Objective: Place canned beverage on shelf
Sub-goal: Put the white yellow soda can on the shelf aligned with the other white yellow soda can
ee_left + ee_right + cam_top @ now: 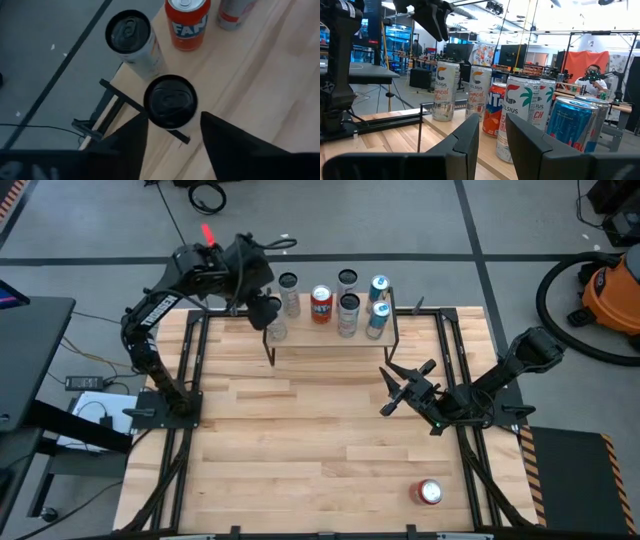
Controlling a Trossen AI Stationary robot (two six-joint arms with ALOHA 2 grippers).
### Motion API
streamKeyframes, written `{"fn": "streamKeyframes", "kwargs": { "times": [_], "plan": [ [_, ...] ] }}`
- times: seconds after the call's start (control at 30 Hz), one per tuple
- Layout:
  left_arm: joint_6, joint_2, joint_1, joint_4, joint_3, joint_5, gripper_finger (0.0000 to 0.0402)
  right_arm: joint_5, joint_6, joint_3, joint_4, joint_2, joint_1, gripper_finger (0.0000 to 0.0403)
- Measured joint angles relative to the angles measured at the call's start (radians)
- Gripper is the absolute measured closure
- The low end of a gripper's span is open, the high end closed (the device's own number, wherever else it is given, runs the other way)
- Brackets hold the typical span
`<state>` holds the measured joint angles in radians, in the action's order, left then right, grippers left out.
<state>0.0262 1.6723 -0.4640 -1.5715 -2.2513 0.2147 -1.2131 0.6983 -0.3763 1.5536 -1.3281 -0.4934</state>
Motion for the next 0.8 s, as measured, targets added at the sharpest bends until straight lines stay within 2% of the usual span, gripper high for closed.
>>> {"fn": "streamKeyframes", "kwargs": {
  "times": [0.27, 0.53, 0.63, 0.8],
  "plan": [
    [0.032, -0.028, 0.007, 0.001, 0.002, 0.057, 0.0289, -0.023, 0.005, 0.000, -0.007, 0.000, -0.003, 0.0297],
    [0.088, -0.108, 0.003, 0.004, 0.017, 0.031, 0.0365, -0.027, 0.008, 0.000, -0.007, 0.000, -0.003, 0.0297],
    [0.106, -0.159, 0.010, 0.004, 0.106, 0.026, 0.0393, -0.026, 0.008, 0.000, -0.007, 0.000, -0.003, 0.0297],
    [0.113, -0.267, 0.005, 0.000, 0.341, 0.024, 0.0395, -0.026, 0.002, 0.000, -0.007, 0.000, -0.003, 0.0297]
  ]
}}
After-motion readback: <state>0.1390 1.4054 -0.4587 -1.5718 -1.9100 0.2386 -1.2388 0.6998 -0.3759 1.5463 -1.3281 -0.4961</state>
